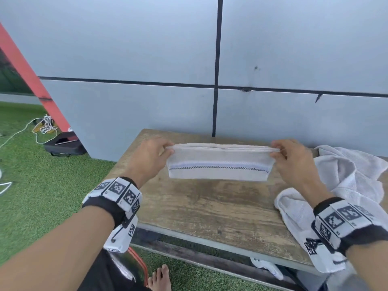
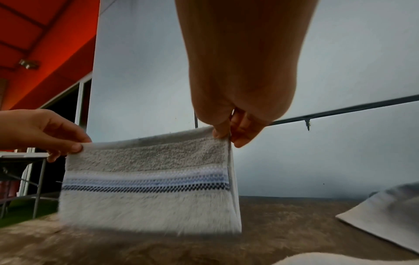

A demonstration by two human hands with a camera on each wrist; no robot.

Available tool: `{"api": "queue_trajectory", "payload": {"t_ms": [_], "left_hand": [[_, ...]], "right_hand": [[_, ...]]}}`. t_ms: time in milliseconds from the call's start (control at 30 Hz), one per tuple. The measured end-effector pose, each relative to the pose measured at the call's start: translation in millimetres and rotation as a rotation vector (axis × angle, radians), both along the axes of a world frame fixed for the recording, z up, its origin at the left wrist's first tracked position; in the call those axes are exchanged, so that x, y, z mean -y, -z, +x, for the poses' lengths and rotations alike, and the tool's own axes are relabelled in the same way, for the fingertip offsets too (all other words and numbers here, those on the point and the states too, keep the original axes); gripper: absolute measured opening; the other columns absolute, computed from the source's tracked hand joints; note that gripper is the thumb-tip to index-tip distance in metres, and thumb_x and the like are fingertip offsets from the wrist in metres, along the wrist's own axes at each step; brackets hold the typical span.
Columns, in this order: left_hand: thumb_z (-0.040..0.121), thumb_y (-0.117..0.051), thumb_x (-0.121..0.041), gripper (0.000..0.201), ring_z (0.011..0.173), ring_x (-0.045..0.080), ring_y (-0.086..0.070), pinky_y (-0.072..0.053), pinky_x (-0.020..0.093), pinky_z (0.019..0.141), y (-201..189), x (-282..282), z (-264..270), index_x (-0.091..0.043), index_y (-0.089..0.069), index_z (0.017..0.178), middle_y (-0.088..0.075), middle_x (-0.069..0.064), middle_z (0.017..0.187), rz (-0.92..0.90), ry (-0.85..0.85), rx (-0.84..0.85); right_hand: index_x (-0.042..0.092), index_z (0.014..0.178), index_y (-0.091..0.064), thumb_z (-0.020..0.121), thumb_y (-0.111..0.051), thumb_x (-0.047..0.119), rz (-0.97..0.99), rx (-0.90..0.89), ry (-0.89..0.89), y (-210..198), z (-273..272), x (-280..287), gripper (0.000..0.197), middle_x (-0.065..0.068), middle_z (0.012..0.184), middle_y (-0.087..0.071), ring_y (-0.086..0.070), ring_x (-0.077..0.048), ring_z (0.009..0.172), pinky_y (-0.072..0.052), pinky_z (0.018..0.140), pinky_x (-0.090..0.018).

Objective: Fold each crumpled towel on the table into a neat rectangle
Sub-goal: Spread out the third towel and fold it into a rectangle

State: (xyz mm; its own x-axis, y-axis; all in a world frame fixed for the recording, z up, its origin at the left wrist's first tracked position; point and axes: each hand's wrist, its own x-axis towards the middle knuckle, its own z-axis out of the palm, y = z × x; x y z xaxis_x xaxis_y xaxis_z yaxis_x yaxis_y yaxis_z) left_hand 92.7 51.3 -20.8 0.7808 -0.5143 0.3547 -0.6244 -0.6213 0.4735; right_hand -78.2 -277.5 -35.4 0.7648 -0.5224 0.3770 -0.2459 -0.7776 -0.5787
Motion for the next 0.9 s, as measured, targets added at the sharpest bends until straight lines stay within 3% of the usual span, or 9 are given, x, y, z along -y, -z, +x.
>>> {"api": "queue_trajectory", "payload": {"t_ms": [100,167,267,333,533,600,700,800,900], "left_hand": [[0.090,-0.071,-0.020,0.008,0.071,0.008,-0.049,-0.046,0.031,0.069,3.3,-15.9,-17.6,-0.018,-0.070,0.098,-0.059,-0.006,0.093,-0.072,0.058,0.109],[0.087,-0.074,-0.020,0.010,0.067,0.002,-0.049,-0.042,0.026,0.063,15.6,-26.0,-36.7,-0.025,-0.068,0.093,-0.058,-0.009,0.096,-0.015,0.059,0.056],[0.085,-0.074,-0.020,0.012,0.091,0.006,-0.052,-0.046,0.021,0.080,47.8,-36.8,-60.1,-0.027,-0.066,0.090,-0.054,-0.015,0.110,0.284,0.067,-0.223],[0.085,-0.070,-0.026,0.012,0.097,0.010,-0.057,-0.053,0.030,0.088,67.0,-36.8,-71.3,-0.033,-0.061,0.090,-0.057,-0.011,0.111,0.494,0.076,-0.336],[0.097,-0.054,-0.028,0.013,0.108,0.014,-0.045,-0.045,0.034,0.093,86.3,25.0,-102.0,-0.025,-0.058,0.110,-0.051,-0.006,0.112,0.271,0.129,-0.111],[0.099,-0.050,-0.024,0.026,0.120,0.014,-0.043,-0.042,0.035,0.101,95.5,55.8,-108.2,-0.023,-0.055,0.125,-0.049,-0.005,0.128,0.224,0.186,-0.115],[0.104,-0.039,-0.026,0.045,0.147,0.017,-0.026,-0.027,0.039,0.120,114.3,93.2,-110.2,-0.019,-0.038,0.149,-0.034,-0.001,0.157,0.264,0.172,-0.140],[0.104,-0.006,-0.044,0.060,0.155,0.015,0.003,-0.001,0.038,0.126,134.3,104.5,-106.3,-0.024,-0.007,0.161,0.000,-0.006,0.169,0.457,0.113,-0.192],[0.095,0.009,-0.054,0.069,0.154,0.013,0.011,0.005,0.040,0.126,144.5,94.9,-98.3,-0.033,0.003,0.160,0.011,-0.011,0.167,0.556,0.140,-0.112]], "right_hand": [[0.002,0.096,-0.074,0.081,-0.070,-0.009,-0.078,0.109,-0.048,5.5,-20.5,-2.8,0.019,-0.012,0.095,-0.066,-0.060,-0.027,0.076,-0.038,0.078,-0.020],[0.004,0.090,-0.073,0.077,-0.069,-0.016,-0.049,0.014,-0.107,23.5,-39.2,-5.0,0.024,-0.010,0.094,-0.065,-0.062,-0.029,0.075,-0.039,0.075,-0.019],[0.030,0.082,-0.063,0.078,-0.066,-0.010,0.038,-0.536,-0.264,53.7,-67.4,-10.2,0.040,-0.002,0.102,-0.066,-0.063,-0.026,0.096,-0.045,0.082,-0.026],[0.040,0.080,-0.056,0.080,-0.058,-0.005,-0.011,-0.770,-0.293,66.1,-79.1,-16.7,0.045,0.006,0.104,-0.057,-0.057,-0.019,0.100,-0.049,0.088,-0.031],[0.019,0.115,-0.061,0.089,-0.056,0.006,-0.145,-0.343,-0.224,76.4,-61.2,-67.5,0.030,0.000,0.119,-0.054,-0.048,-0.025,0.109,-0.043,0.085,-0.040],[0.018,0.131,-0.054,0.094,-0.053,0.013,-0.134,-0.358,-0.311,82.0,-41.1,-85.7,0.037,-0.001,0.137,-0.048,-0.044,-0.024,0.123,-0.043,0.098,-0.041],[0.015,0.155,-0.027,0.102,-0.040,0.024,-0.094,-0.489,-0.335,97.0,-14.6,-101.7,0.055,-0.004,0.166,-0.016,-0.014,-0.023,0.152,-0.018,0.124,-0.041],[0.026,0.161,0.004,0.107,-0.016,0.040,-0.146,-0.649,-0.307,116.5,-7.2,-98.8,0.059,0.005,0.168,0.015,0.016,-0.015,0.154,0.006,0.125,-0.041],[0.035,0.159,0.011,0.105,-0.009,0.052,-0.178,-0.693,-0.300,123.7,-11.2,-89.4,0.060,0.010,0.165,0.022,0.022,-0.013,0.152,0.010,0.125,-0.042]]}}
